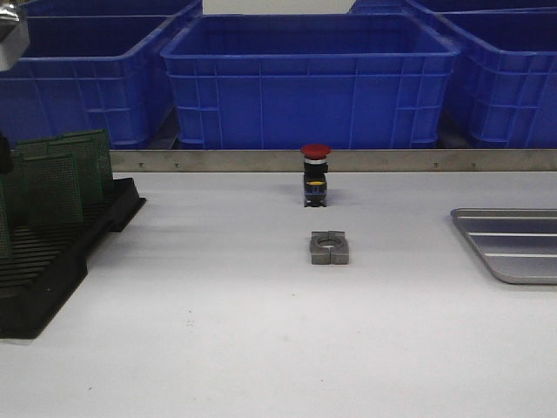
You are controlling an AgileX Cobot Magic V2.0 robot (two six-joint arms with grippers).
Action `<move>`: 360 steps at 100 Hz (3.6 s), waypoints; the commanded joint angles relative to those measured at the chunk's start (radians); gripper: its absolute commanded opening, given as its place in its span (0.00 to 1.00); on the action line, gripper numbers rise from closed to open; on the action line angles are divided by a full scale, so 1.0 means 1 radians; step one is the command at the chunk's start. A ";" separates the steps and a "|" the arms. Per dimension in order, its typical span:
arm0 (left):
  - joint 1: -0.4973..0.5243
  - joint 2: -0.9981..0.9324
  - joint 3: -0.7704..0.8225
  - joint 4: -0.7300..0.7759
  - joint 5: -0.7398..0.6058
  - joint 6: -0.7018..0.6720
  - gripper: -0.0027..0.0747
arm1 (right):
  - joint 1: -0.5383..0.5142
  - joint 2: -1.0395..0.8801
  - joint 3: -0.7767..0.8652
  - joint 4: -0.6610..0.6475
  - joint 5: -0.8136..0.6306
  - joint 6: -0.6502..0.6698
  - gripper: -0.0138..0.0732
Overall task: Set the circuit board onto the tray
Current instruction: 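Grasp a green circuit board with the left gripper and lift it out, then carry the board toward the table center as the right gripper approaches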
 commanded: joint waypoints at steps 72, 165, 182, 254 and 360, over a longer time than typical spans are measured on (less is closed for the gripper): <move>0.002 0.013 -0.039 -0.008 0.053 0.000 0.01 | -0.005 -0.022 -0.013 -0.004 -0.074 -0.008 0.09; -0.051 0.013 -0.276 -0.759 0.417 0.000 0.01 | -0.005 -0.022 -0.013 -0.004 -0.074 -0.008 0.09; -0.146 0.013 -0.276 -0.800 0.417 0.000 0.01 | -0.005 -0.022 -0.013 -0.004 -0.074 -0.008 0.09; -0.345 0.013 -0.276 -0.806 0.417 0.000 0.01 | -0.005 -0.022 -0.022 -0.004 -0.084 -0.007 0.09; -0.345 0.013 -0.276 -0.807 0.417 0.000 0.01 | 0.133 0.896 -0.679 1.214 0.655 -1.208 0.69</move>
